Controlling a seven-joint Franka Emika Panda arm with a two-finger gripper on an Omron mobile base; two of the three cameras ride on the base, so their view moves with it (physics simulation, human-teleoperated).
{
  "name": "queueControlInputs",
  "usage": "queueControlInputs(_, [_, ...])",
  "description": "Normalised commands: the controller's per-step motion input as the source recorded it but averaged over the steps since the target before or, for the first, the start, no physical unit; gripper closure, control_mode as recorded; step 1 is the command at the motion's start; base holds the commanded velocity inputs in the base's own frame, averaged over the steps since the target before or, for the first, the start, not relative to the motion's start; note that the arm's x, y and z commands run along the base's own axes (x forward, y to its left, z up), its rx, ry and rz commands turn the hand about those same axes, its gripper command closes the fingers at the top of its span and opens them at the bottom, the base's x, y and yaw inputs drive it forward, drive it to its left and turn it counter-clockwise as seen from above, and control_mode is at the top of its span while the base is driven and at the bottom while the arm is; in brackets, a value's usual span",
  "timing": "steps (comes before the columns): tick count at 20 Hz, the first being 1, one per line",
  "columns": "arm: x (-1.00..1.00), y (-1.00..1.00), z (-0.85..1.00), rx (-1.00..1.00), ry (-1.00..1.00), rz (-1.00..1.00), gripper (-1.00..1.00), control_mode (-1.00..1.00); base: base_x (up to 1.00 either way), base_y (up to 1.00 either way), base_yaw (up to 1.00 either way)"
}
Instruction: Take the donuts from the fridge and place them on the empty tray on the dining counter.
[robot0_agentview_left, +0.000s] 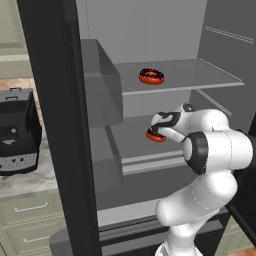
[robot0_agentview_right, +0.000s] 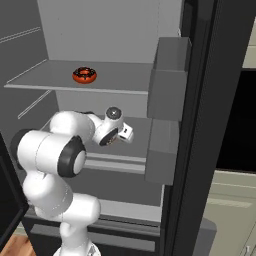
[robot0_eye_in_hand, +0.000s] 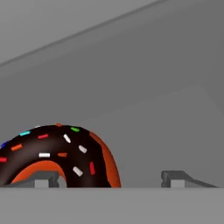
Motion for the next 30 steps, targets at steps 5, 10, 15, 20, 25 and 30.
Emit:
queueControlInputs(5, [-0.09,0.12,-0.57,0.0,0.0,0.0,1.0,-1.0,0.0,0.0,0.0])
queueControlInputs(10, [-0.28,0.16,-0.67,0.0,0.0,0.0,1.0,-1.0,0.0,0.0,0.0])
queueControlInputs(15, [-0.14,0.11,-0.37,-0.03,-0.01,0.0,1.0,-1.0,0.0,0.0,0.0])
queueControlInputs(20, [-0.25,0.02,0.11,-0.04,-0.26,0.0,1.0,-1.0,0.0,0.0,0.0])
queueControlInputs(25, [-0.45,-0.23,0.57,0.0,-0.07,0.0,1.0,-1.0,0.0,0.0,0.0])
queueControlInputs(30, [-0.58,-0.13,0.81,0.0,0.06,0.0,1.0,-1.0,0.0,0.0,0.0])
